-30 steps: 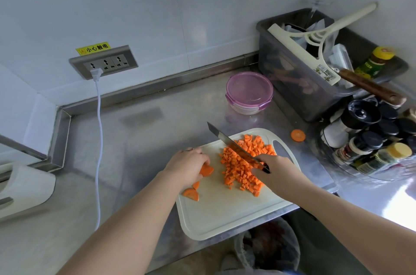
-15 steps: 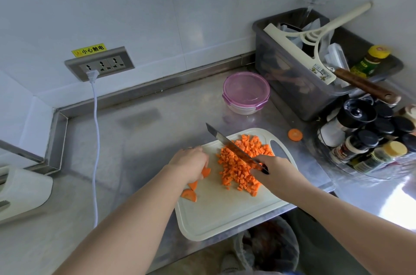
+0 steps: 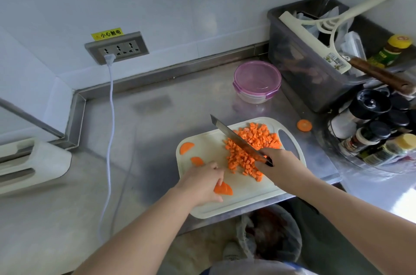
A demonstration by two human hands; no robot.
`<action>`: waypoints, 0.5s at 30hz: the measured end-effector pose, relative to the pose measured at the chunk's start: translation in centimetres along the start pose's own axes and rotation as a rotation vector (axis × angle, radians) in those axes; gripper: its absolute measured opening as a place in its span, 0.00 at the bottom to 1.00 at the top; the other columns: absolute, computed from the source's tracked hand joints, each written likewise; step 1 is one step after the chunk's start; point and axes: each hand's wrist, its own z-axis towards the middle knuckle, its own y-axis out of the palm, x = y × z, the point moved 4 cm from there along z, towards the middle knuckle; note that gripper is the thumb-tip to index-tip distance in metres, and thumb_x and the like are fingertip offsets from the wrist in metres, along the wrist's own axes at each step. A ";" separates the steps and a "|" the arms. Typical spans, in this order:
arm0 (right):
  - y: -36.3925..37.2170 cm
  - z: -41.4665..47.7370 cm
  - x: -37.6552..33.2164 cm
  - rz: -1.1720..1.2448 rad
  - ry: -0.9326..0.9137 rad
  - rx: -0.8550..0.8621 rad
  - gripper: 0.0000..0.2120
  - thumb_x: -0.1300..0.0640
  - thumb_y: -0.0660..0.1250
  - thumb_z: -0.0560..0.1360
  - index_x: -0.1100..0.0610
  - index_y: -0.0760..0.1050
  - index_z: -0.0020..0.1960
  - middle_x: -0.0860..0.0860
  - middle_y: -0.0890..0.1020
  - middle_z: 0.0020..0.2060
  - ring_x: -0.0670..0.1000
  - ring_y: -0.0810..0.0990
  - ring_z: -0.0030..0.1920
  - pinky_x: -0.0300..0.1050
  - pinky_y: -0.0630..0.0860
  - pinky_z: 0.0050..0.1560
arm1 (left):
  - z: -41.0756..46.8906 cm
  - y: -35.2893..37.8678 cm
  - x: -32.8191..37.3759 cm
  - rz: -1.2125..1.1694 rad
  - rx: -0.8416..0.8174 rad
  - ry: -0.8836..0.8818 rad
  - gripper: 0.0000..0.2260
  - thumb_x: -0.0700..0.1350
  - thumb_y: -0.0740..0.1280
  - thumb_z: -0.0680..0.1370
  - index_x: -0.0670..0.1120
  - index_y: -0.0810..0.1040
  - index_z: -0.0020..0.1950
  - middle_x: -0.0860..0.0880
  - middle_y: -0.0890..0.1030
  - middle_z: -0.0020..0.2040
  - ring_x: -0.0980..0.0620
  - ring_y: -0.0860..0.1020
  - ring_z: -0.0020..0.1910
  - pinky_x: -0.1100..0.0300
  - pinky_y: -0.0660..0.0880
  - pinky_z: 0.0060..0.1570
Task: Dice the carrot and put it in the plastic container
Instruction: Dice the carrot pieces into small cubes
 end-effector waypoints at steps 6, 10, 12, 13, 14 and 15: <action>-0.1 -1.1 0.2 0.052 0.009 0.008 0.08 0.52 0.62 0.79 0.52 0.76 0.56 0.47 0.76 0.33 0.47 0.72 0.31 0.41 0.68 0.32 | -0.2 0.0 0.4 0.001 0.097 0.019 0.15 0.51 0.68 0.75 0.50 0.71 0.58 0.52 0.73 0.59 0.50 0.74 0.53 0.56 0.71 0.51; -0.4 -1.8 0.8 0.062 0.013 0.021 0.09 0.53 0.62 0.79 0.53 0.76 0.57 0.45 0.73 0.32 0.44 0.70 0.29 0.37 0.64 0.30 | 0.0 0.4 0.8 0.023 0.066 0.010 0.15 0.50 0.67 0.76 0.51 0.72 0.62 0.52 0.73 0.60 0.49 0.75 0.56 0.52 0.73 0.54; -0.6 -2.0 1.0 0.061 0.013 0.027 0.11 0.53 0.61 0.80 0.54 0.75 0.59 0.43 0.72 0.32 0.43 0.68 0.29 0.36 0.62 0.29 | 0.0 0.5 1.0 0.026 0.050 -0.003 0.13 0.49 0.66 0.76 0.51 0.73 0.61 0.52 0.72 0.59 0.49 0.75 0.54 0.51 0.75 0.52; -0.7 -2.1 1.1 0.061 0.013 0.027 0.11 0.53 0.61 0.80 0.54 0.75 0.59 0.43 0.71 0.32 0.42 0.67 0.29 0.36 0.61 0.29 | 0.0 0.6 1.1 0.026 0.046 -0.009 0.13 0.48 0.66 0.76 0.51 0.73 0.61 0.53 0.72 0.59 0.49 0.76 0.54 0.51 0.75 0.52; -0.7 -2.2 1.2 0.063 0.011 0.029 0.10 0.53 0.61 0.80 0.53 0.75 0.58 0.43 0.71 0.32 0.42 0.67 0.29 0.35 0.60 0.28 | 0.0 0.6 1.3 0.027 0.043 -0.015 0.13 0.49 0.66 0.76 0.51 0.73 0.61 0.53 0.72 0.59 0.49 0.76 0.54 0.51 0.75 0.51; -0.8 -2.3 1.2 0.062 0.011 0.028 0.08 0.53 0.61 0.80 0.53 0.75 0.57 0.43 0.70 0.31 0.42 0.67 0.28 0.35 0.60 0.28 | 0.0 0.6 1.4 0.030 0.042 -0.021 0.14 0.49 0.65 0.76 0.52 0.72 0.61 0.53 0.71 0.59 0.49 0.76 0.53 0.50 0.76 0.51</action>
